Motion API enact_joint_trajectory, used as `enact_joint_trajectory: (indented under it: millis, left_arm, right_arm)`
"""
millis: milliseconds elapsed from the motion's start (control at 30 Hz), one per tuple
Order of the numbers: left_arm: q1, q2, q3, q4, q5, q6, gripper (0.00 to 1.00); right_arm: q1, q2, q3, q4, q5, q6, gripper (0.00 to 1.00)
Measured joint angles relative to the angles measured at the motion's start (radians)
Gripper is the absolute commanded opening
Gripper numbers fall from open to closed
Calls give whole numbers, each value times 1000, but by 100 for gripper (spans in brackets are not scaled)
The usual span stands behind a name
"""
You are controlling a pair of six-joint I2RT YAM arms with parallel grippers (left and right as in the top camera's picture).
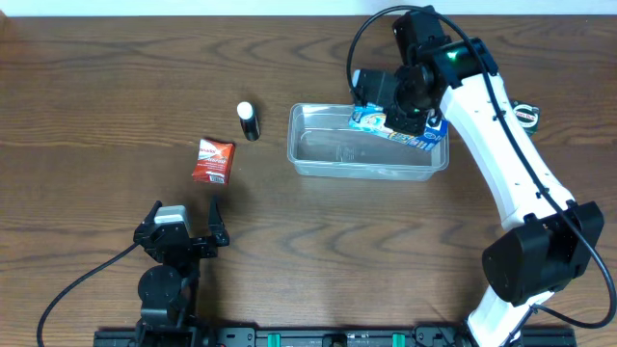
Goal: Pack container
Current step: 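Lift the blue box and carry it over the clear container, then lower the blue box into the container and open the right gripper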
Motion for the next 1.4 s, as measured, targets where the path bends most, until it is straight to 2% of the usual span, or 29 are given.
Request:
enact_joint_trajectory:
  millis: [500,1233,1400]
  left_arm:
    - [0,0,0,0,0,0,98]
    - [0,0,0,0,0,0,98]
    - [0,0,0,0,0,0,98]
  right_arm:
    - [0,79,-8,-92,4,0,2]
    - [0,80,-114,47,-87,0,1]
    - [0,80,-114,19,-95,0,1]
